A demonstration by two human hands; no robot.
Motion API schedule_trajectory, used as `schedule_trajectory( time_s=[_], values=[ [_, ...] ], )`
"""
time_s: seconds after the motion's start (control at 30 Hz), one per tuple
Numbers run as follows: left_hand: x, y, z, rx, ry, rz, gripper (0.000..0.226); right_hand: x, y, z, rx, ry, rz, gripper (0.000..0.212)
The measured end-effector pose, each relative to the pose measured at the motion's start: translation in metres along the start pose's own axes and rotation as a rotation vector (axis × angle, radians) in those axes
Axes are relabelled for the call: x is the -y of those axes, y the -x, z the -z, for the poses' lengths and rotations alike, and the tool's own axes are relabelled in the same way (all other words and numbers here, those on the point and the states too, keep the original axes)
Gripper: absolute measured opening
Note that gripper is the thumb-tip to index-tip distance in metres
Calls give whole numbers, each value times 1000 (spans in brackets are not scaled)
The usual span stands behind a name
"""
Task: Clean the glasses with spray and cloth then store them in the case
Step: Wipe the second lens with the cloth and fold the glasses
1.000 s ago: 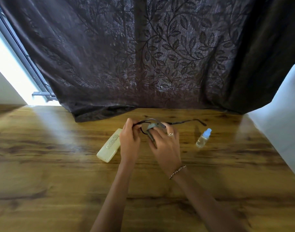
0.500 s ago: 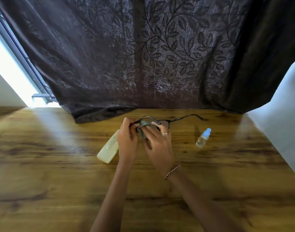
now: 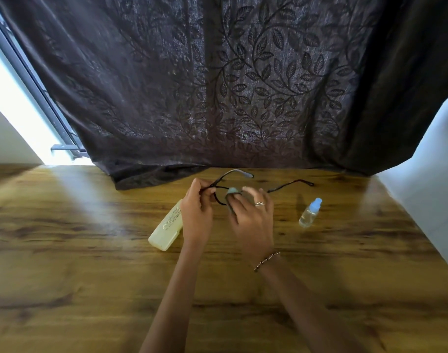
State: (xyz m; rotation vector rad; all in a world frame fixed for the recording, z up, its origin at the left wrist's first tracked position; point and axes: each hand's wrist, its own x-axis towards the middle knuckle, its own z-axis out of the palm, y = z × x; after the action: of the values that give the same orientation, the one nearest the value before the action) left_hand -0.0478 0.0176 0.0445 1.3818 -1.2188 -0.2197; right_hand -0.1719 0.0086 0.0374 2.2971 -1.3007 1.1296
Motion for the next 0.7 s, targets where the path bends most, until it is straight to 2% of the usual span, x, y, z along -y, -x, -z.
schedule_trajectory(
  time_s=[0.1, 0.17, 0.23, 0.37, 0.47, 0.57, 0.7],
  values=[
    [5, 0, 0, 19, -12, 41, 13, -6, 4, 7, -22, -150, 10, 9],
    [7, 0, 2, 16, 4, 61, 12, -11, 7, 13, -7, -275, -81, 11],
    [7, -1, 4, 6, 7, 78, 13, -14, 11, 20, -31, -434, -330, 11],
    [7, 1, 6, 5, 9, 55, 14, -24, 8, 24, -103, -842, -956, 8],
    [7, 3, 6, 9, -1, 8, 16, -35, 2, 20, -89, -1020, -1243, 9],
    [8, 5, 7, 29, 13, -62, 26, -41, -3, 18, -28, -1186, -1375, 16],
    [7, 9, 8, 102, 59, -128, 34, -47, -16, 18, -21, -1326, -1441, 20]
  ],
)
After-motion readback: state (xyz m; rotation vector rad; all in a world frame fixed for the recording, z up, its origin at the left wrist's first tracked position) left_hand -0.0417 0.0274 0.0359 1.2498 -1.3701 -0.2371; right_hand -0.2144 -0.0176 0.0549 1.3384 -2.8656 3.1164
